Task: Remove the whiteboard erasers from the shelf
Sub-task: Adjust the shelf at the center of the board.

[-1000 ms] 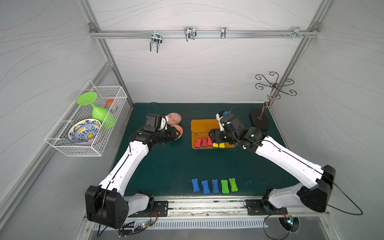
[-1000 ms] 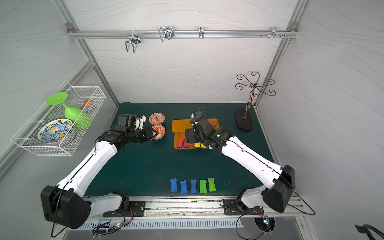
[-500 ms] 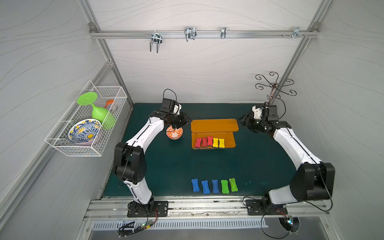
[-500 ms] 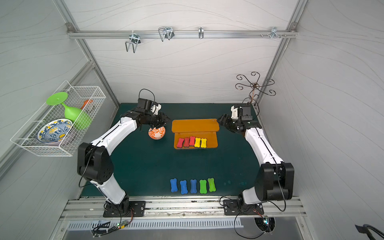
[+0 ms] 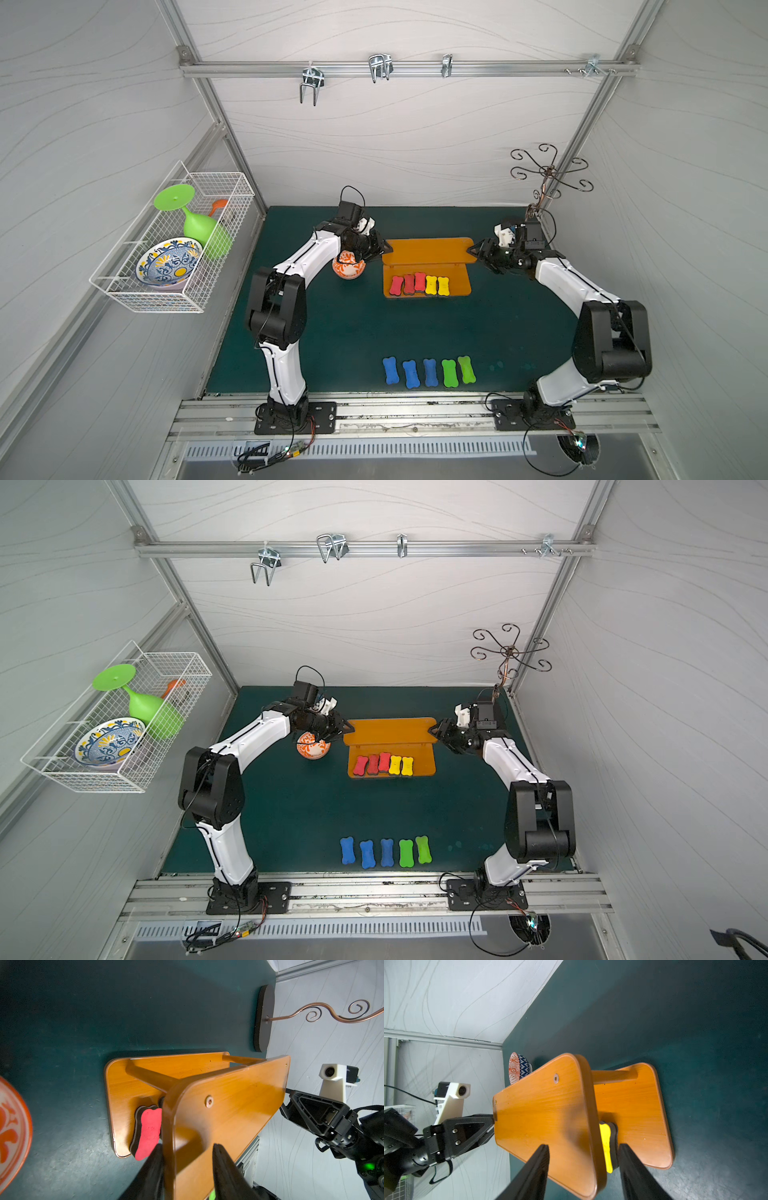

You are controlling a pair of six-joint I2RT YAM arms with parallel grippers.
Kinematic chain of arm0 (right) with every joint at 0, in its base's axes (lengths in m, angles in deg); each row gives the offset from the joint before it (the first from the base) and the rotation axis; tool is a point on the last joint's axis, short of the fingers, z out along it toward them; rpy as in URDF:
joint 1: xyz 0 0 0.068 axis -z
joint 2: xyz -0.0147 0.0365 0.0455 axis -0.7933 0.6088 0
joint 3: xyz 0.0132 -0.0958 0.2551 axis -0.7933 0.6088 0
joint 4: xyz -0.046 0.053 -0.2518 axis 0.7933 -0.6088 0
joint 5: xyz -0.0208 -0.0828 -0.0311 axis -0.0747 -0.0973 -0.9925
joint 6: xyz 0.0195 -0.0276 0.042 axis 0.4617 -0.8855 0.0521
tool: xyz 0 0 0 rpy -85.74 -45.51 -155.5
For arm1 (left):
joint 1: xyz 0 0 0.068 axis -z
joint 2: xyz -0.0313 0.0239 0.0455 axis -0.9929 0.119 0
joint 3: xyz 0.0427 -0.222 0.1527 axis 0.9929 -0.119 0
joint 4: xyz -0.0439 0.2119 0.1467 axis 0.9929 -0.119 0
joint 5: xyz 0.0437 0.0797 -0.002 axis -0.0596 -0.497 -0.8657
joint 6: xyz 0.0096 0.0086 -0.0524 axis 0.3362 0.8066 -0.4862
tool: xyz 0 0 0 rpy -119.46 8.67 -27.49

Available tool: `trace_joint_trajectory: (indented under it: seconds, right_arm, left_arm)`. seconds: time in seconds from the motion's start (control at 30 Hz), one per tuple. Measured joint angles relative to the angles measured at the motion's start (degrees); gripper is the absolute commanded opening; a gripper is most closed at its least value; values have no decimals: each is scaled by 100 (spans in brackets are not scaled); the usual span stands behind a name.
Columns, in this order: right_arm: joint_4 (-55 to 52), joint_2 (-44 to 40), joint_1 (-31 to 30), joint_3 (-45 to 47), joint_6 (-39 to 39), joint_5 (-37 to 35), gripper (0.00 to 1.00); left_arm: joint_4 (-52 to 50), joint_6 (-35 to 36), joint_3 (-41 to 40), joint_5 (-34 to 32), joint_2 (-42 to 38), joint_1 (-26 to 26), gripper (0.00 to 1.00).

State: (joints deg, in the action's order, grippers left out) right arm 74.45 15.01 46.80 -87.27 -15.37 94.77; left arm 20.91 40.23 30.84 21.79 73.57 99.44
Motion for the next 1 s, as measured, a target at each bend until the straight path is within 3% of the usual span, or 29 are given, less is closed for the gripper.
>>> trace_joint_trajectory:
  seconds: [0.17,0.57,0.67,0.9,1.0]
  right_arm:
    - [85,129,-4,-52,85,-92,25]
    - [179,935,-28,-949,76,-289,25]
    - [306,1069,-39,-1045,76,-286,29]
    - [393,1121,-26,-1102,7,-168,52]
    - [378,992,68,-1040,-48,-122,56]
  left_arm:
    - [48,-59,-70,15,0,-9,34]
    - [133,-129,-151,-13,-44,2,32]
    - [181,-127,-214,-22,-81,13,31]
    - [337,-127,-433,-22,-216,85,30]
    - [398,-127,-516,-17,-269,131,29]
